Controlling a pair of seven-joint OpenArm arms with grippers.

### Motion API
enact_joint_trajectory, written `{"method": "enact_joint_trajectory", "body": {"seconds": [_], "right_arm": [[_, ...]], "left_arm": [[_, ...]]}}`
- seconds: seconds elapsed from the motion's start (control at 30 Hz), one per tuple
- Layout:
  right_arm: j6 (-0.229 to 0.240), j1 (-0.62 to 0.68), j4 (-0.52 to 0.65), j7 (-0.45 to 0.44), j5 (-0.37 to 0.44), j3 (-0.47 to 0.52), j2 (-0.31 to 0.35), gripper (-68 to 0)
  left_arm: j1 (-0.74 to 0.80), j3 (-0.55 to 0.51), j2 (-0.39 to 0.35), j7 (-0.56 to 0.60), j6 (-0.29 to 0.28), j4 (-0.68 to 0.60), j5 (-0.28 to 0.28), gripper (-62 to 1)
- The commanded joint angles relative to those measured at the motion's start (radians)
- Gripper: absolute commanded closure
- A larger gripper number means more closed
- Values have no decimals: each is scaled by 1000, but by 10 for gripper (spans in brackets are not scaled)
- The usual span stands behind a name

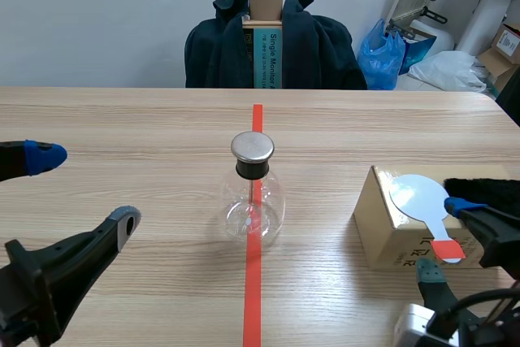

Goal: Do the electroscope experiment.
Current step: 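Pick up the white charging plate, then bring the plate to the electroscope and point at the metal foil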

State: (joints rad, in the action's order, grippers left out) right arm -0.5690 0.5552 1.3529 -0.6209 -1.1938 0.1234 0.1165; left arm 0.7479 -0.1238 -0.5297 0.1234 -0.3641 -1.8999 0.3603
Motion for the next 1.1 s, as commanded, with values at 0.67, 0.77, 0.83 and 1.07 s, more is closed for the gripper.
{"method": "enact_joint_trajectory", "body": {"seconds": [0.67, 0.77, 0.83, 1.07], "right_arm": [[-38, 2, 23, 63, 4, 7, 11, -203], [-38, 2, 23, 70, 4, 7, 11, -112], [-38, 2, 23, 73, 4, 7, 11, -57], [-38, 2, 23, 76, 4, 9, 11, -6]], "left_arm": [[-3, 1, -3, 14, 2, -23, 10, -623], [-3, 1, -3, 14, 2, -23, 10, -551], [-3, 1, -3, 14, 2, -23, 10, -442], [-3, 0, -3, 8, 2, -23, 10, -91]]}}
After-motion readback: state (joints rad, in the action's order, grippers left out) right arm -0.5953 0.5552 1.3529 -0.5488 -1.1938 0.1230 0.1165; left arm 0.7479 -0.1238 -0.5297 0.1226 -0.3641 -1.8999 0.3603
